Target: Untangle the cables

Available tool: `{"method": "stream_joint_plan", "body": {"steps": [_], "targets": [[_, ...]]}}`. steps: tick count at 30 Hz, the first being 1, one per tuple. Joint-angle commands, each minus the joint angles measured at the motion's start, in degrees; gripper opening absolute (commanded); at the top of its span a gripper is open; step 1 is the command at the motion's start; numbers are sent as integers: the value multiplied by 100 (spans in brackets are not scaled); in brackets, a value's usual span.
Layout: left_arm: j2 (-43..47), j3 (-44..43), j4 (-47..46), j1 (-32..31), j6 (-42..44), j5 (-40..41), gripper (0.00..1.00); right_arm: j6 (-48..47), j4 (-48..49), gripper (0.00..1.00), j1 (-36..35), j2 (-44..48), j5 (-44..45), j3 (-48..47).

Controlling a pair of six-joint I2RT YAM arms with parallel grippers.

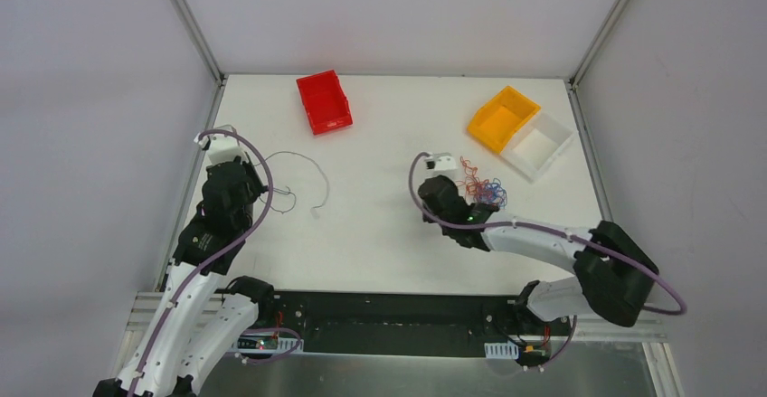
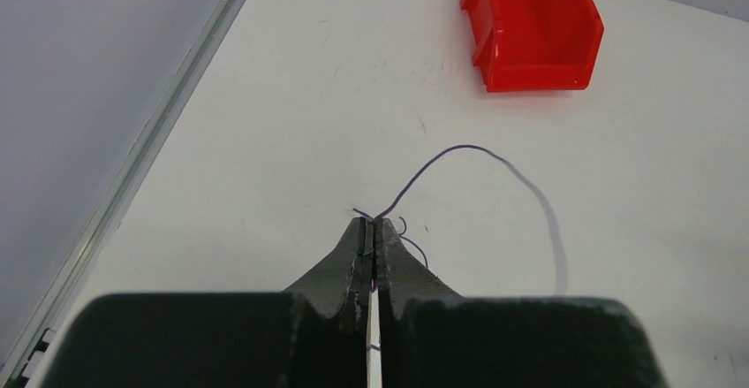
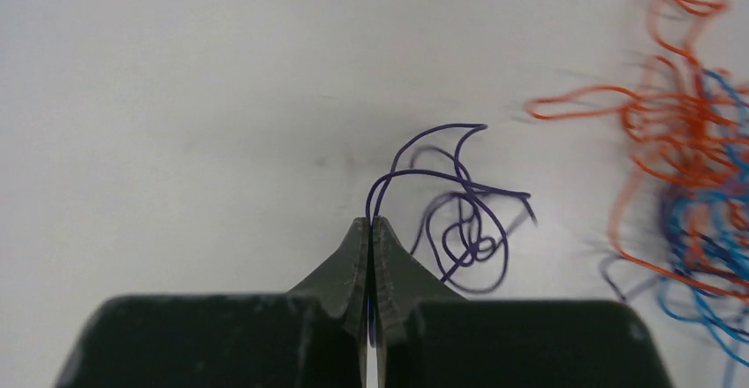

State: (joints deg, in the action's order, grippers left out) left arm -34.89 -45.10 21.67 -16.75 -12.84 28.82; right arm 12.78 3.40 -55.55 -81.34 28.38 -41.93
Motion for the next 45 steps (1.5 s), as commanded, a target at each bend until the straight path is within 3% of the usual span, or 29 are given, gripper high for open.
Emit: {"method": "stream_joint_plan", "body": {"steps": [1, 7, 12, 19, 23, 29, 38, 45], "targets": [[-19, -34, -237, 84, 84, 128, 0, 703, -844, 0, 886, 989, 223, 465], [-20, -18, -236, 100, 106, 123, 0, 624, -1189, 0, 1852, 1766, -354, 597], [-57, -32, -233, 102, 110, 13, 0, 295, -628, 0, 1844, 1571, -1644, 454], [-13, -7, -237, 102, 147, -107, 0, 276, -574, 0, 1501, 793, -1741, -394], [-111, -60, -295, 102, 226, -551, 0, 208, -604, 0, 1429, 665, -1985, -788], [-645, -398, -383, 102, 248, -2054, 0, 81, -1053, 0, 1540, 646, -1822, -1644], [-1770, -1881, -383, 85, -154, -3488, 0, 298, -2129, 0, 3147, 428, -1697, -3027], [-2542, -3003, -383, -204, -429, -4016, 0, 935, -2190, 0, 4804, 266, -1745, -2973]]}}
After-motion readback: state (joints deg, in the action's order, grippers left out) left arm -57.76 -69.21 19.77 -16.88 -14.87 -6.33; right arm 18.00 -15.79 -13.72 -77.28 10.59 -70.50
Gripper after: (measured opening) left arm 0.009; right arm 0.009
